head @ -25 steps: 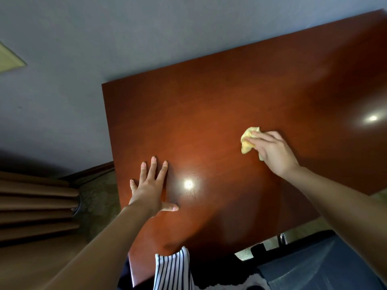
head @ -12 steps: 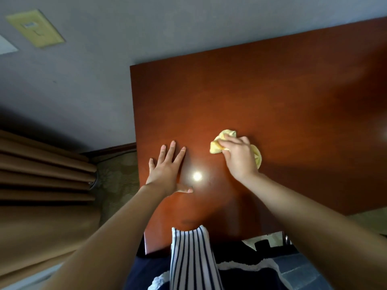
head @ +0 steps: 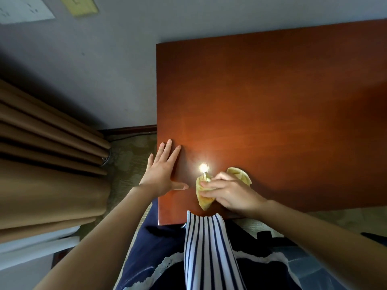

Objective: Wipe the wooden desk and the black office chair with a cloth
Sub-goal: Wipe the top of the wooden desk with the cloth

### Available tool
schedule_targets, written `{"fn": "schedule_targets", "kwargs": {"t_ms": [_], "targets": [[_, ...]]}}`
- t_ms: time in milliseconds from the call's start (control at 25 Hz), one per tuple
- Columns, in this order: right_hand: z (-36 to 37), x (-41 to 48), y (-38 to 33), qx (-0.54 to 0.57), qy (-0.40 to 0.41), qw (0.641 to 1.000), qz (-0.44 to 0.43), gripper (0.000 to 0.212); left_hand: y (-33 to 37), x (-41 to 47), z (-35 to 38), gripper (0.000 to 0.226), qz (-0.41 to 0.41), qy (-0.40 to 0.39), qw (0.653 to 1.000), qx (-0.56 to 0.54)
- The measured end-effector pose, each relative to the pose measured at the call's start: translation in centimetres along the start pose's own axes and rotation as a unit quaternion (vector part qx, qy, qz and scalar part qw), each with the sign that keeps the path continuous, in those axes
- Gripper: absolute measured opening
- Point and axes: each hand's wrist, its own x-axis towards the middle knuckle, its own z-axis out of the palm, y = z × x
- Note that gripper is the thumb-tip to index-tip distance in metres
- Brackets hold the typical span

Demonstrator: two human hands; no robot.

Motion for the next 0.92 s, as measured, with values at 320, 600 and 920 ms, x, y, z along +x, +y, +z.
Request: {"fn": "schedule_targets", "kwargs": {"t_ms": [320,600,920], "targets": [[0.0,3.3,-1.3,-0.022,-0.048,0.997,-0.048,0.027,-2.5,-3.7,0.9,0.108,-0.053,0.021,0.997,-0.045],[0.3,11.7,-0.5,-0.091,0.018,0.993,0.079,0.034,-2.8,-7.6,2.3,0.100,-0.057,0.069,0.996,-0.018],[4.9,9.9,-4.5,-0.083,0.069,0.993,0.045,0.027,-2.6,-10.8,3.9,0.052,-0.056,0.254,0.964,-0.054]]}}
